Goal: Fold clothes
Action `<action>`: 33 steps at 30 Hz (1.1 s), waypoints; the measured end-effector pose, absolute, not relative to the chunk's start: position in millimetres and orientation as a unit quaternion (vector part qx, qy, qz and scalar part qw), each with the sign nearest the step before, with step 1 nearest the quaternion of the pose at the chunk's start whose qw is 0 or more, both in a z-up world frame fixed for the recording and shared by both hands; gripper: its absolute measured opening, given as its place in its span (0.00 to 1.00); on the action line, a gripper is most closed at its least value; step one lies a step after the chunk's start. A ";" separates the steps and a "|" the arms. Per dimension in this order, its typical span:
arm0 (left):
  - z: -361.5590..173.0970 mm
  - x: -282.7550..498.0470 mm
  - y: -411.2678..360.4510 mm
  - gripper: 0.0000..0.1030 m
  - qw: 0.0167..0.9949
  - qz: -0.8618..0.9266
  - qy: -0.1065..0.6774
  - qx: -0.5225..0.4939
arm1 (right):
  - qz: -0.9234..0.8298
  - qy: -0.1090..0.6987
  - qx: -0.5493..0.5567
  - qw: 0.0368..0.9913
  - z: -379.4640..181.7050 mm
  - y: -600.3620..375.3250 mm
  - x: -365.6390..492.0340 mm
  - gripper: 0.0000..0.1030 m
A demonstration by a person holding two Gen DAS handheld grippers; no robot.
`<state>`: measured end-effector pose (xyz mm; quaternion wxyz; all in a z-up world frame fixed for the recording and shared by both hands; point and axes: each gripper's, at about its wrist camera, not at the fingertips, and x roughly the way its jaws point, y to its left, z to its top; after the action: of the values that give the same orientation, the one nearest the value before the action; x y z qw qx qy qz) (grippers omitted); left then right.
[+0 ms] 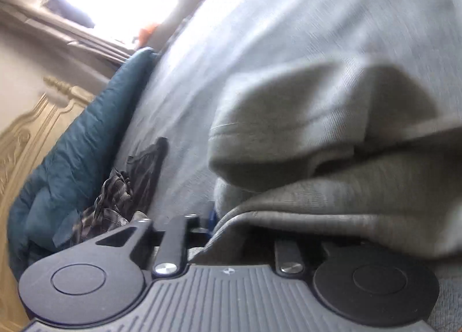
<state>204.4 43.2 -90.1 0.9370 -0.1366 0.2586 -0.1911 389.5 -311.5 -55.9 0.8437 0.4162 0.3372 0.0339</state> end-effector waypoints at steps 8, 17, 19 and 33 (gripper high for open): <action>-79.7 174.6 68.8 0.13 0.891 -0.344 0.232 -0.183 | 0.106 0.247 0.262 0.927 58.9 -271.8 389.2 0.16; -79.2 147.0 82.5 0.15 0.803 -0.534 0.207 -0.168 | 0.131 0.253 0.123 0.951 95.5 -183.0 480.8 0.32; -82.0 147.4 73.1 0.19 0.800 -0.534 0.226 -0.156 | 0.116 0.330 0.081 0.933 67.2 -166.4 496.6 0.63; -78.1 144.2 21.0 0.49 0.793 -0.542 0.252 -0.118 | 0.183 0.526 0.046 0.829 -26.1 -143.3 428.8 0.64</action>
<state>144.2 21.0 -78.1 0.7932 -0.1183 0.2517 -0.5418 428.8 -143.3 -26.1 0.8293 0.0457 0.5261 0.1828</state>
